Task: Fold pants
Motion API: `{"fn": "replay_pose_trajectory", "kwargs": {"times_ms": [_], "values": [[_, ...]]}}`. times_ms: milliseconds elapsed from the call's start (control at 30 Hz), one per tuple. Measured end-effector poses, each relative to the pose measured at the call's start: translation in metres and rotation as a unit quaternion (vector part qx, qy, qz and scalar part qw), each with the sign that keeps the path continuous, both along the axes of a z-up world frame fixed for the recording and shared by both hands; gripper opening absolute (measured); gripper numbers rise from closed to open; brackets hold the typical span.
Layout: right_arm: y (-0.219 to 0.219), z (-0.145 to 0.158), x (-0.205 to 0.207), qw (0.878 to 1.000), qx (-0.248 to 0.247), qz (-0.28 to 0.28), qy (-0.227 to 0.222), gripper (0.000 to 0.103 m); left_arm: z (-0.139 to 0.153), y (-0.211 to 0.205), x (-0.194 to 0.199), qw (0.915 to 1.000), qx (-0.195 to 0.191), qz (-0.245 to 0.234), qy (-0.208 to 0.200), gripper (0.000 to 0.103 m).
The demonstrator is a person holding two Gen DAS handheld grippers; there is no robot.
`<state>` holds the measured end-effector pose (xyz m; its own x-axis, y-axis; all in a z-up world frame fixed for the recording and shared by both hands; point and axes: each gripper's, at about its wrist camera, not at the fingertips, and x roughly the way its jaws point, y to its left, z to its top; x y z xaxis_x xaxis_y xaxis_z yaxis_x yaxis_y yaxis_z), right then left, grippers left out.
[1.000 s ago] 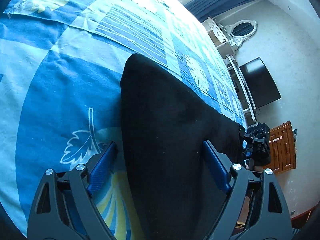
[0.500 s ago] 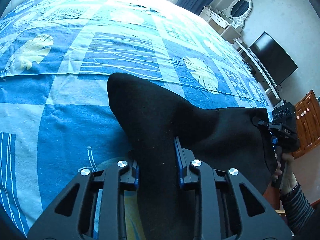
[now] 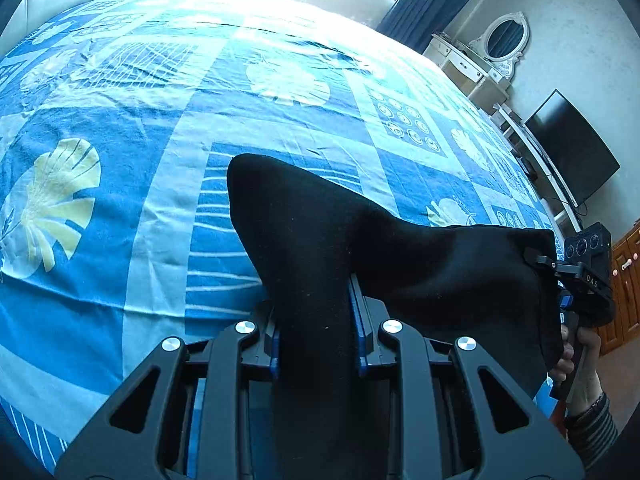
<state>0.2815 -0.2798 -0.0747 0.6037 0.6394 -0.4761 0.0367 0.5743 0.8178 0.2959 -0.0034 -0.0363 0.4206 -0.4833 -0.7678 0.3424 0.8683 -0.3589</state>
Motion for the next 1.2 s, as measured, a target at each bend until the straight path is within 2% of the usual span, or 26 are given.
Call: {"fn": "replay_pose_trajectory", "kwargs": {"times_ms": [233, 500, 1000, 1100, 1167, 1200], "values": [[-0.004, -0.016, 0.037, 1.000, 0.008, -0.011, 0.014, 0.034, -0.009, -0.004, 0.042, 0.9998, 0.015, 0.013, -0.001, 0.025], [-0.012, -0.047, 0.032, 0.998, 0.048, -0.022, 0.030, 0.034, -0.016, -0.007, 0.037, 0.9992, 0.029, 0.003, -0.029, 0.027], [-0.010, -0.047, 0.035, 0.998, 0.051, -0.020, 0.029, 0.034, -0.021, -0.004, 0.038, 0.9994, 0.016, 0.002, -0.029, 0.030], [-0.013, -0.047, 0.034, 0.998, 0.061, -0.019, 0.029, 0.038, -0.020, -0.002, 0.038, 0.9994, 0.018, 0.000, -0.030, 0.043], [-0.013, -0.043, 0.032, 0.997, 0.067, -0.018, 0.027, 0.044, -0.018, 0.003, 0.034, 0.9991, 0.021, 0.007, -0.036, 0.068], [-0.013, -0.041, 0.030, 0.997, 0.067, -0.019, 0.027, 0.049, -0.017, 0.006, 0.032, 0.9989, 0.025, 0.013, -0.039, 0.073]]}}
